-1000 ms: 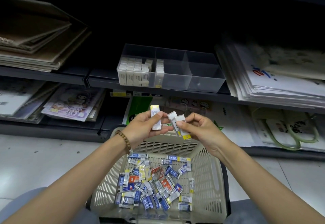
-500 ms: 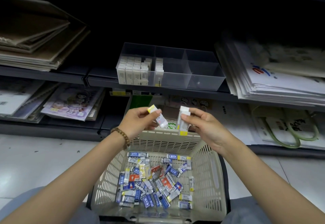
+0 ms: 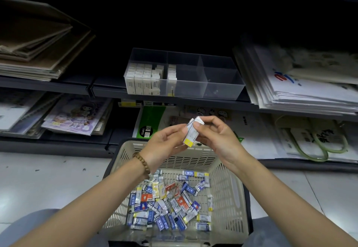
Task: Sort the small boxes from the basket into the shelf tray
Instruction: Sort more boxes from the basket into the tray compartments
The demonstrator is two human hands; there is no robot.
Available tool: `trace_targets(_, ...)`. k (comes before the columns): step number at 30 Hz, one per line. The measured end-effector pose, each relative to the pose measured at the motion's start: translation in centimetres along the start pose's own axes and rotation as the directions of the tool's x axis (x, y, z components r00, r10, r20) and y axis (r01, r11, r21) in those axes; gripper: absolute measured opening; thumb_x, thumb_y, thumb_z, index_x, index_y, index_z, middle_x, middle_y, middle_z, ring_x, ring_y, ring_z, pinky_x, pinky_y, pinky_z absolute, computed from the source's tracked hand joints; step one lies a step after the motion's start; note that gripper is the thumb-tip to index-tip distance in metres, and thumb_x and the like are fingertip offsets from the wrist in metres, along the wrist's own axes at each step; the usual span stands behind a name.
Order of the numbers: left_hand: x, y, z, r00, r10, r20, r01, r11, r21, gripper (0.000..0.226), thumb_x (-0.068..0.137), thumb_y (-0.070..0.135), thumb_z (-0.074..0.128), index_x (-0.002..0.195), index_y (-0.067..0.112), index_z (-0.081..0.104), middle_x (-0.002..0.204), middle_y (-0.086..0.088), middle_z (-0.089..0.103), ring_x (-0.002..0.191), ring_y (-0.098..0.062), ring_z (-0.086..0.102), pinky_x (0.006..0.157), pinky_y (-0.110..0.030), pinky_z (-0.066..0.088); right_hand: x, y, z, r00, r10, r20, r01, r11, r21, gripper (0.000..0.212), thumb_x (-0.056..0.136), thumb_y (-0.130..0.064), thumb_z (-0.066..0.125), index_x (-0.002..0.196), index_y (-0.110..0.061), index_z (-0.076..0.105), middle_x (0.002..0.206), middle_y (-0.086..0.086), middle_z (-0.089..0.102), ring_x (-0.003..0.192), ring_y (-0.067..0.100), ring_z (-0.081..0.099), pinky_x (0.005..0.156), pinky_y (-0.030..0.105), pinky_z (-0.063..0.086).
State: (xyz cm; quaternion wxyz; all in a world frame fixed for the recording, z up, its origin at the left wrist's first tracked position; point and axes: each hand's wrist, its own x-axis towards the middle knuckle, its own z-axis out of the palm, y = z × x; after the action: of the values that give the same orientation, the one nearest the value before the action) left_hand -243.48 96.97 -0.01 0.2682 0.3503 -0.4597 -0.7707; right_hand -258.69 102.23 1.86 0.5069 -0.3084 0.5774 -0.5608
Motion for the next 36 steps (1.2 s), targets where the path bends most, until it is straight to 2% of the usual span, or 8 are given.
trace_targets(3,-0.1,0.1,0.1,0.998,0.067,-0.007,-0.065,0.99,0.123,0.05,0.057,0.037,0.076,0.105,0.029,0.065,0.11,-0.001,0.069,0.107,-0.016,0.063,0.086,-0.027,0.053,0.0,0.1,0.3,0.999,-0.034,-0.016,0.034,0.999,0.001,0.013,0.08,-0.014,0.07,0.093,-0.018,0.068,0.088,0.005,0.072,0.079,0.012,0.07,0.067,0.02,0.054)
trace_targets(6,0.0,0.6,0.0,0.992,0.117,-0.04,-0.106,0.97,0.219,0.046,0.064,0.035,0.073,0.109,0.029,0.064,0.113,0.0,0.067,0.109,-0.014,0.061,0.093,-0.032,0.05,0.1,-0.5,0.3,0.999,-0.042,-0.013,0.041,0.998,-0.045,0.014,0.085,-0.02,0.066,0.098,-0.019,0.068,0.094,0.004,0.072,0.08,0.011,0.069,0.067,0.02,0.054)
trace_targets(12,0.6,3.3,-0.1,0.947,0.32,-0.022,-0.299,0.904,0.305,0.039,0.079,0.014,0.07,0.118,0.015,0.062,0.104,-0.001,0.069,0.088,-0.007,0.067,0.07,-0.012,0.051,0.9,-3.3,0.6,0.986,0.029,0.162,-0.022,0.999,-0.047,0.03,0.089,-0.019,0.059,0.116,-0.005,0.062,0.099,0.009,0.071,0.082,0.013,0.068,0.076,0.021,0.056)
trace_targets(20,4.0,9.8,-2.7,0.785,0.603,-0.14,-0.488,0.743,0.458,0.033,0.087,0.028,0.059,0.119,0.02,0.058,0.107,0.009,0.065,0.097,0.01,0.058,0.081,-0.005,0.044,5.7,-10.7,1.9,0.977,-0.13,0.167,0.162,0.968,-0.194,0.022,0.091,-0.019,0.057,0.111,-0.009,0.06,0.095,0.005,0.069,0.076,0.011,0.067,0.063,0.016,0.053)
trace_targets(25,5.4,9.9,-8.0,0.633,0.711,-0.306,-0.448,0.659,0.605,0.048,0.089,0.035,0.052,0.134,0.02,0.045,0.134,0.008,0.047,0.124,-0.004,0.042,0.1,-0.019,0.032,10.6,-13.0,1.7,0.98,-0.187,0.074,0.201,0.885,-0.419,0.04,0.088,-0.007,0.062,0.125,-0.001,0.049,0.103,0.019,0.061,0.073,0.019,0.064,0.064,0.02,0.057)
trace_targets(31,7.4,7.3,-10.1,0.72,0.543,-0.432,-0.342,0.819,0.461,0.066,0.084,0.043,0.053,0.142,0.022,0.03,0.146,0.005,0.035,0.134,-0.011,0.033,0.109,-0.028,0.028,14.8,-11.5,3.8,0.996,-0.054,0.073,0.089,0.709,-0.7,0.054,0.086,-0.003,0.064,0.135,0.001,0.042,0.124,0.016,0.053,0.11,0.034,0.06,0.086,0.031,0.052)
trace_targets(34,7.8,6.6,-9.8,0.746,0.514,-0.423,-0.341,0.841,0.421,0.07,0.08,0.048,0.053,0.141,0.023,0.032,0.147,0.004,0.035,0.133,-0.008,0.032,0.109,-0.027,0.027,15.8,-10.1,4.3,0.994,-0.095,0.048,0.088,0.48,-0.873,0.06,0.084,-0.021,0.07,0.136,-0.006,0.045,0.135,0.012,0.052,0.121,0.026,0.053,0.091,0.025,0.043)
trace_targets(36,7.9,6.2,-9.6,0.748,0.513,-0.422,-0.336,0.84,0.426,0.068,0.08,0.05,0.053,0.14,0.024,0.034,0.145,0.005,0.037,0.133,-0.01,0.034,0.11,-0.029,0.029,16.1,-9.3,4.2,0.996,-0.092,-0.007,0.042,0.515,-0.856,0.061,0.082,-0.024,0.072,0.134,-0.005,0.047,0.13,0.012,0.056,0.117,0.025,0.055,0.092,0.022,0.043)
